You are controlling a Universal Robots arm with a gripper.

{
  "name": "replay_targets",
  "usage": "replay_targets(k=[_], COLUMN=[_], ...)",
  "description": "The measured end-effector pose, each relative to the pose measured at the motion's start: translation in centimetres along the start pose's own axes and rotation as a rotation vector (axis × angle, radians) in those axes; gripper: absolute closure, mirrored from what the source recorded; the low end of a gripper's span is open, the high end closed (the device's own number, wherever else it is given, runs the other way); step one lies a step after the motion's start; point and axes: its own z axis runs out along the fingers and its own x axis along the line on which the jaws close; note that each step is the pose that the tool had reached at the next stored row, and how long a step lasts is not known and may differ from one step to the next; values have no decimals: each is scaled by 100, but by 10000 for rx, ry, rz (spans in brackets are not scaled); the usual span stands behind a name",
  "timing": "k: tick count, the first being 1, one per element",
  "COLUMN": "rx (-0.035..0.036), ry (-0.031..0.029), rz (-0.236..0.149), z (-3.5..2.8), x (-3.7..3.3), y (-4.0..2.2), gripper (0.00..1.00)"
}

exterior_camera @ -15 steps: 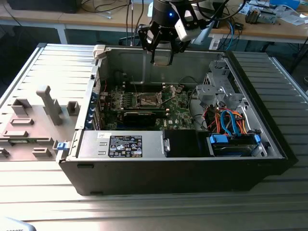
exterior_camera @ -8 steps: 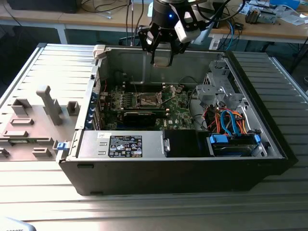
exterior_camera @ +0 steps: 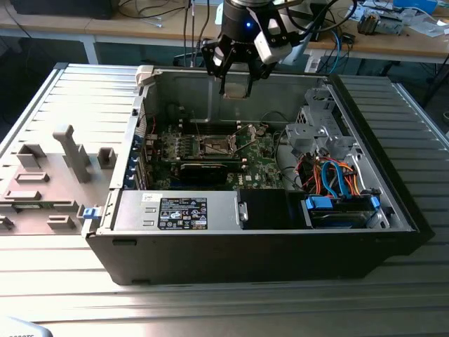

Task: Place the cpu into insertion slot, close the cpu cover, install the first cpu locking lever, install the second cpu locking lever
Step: 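Place the cpu into insertion slot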

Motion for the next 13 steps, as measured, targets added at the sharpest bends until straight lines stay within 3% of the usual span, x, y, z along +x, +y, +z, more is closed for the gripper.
replay_targets(k=[13], rx=[0], ry=[0], rz=[0], z=[36], x=[-1], y=[-3], gripper=[46])
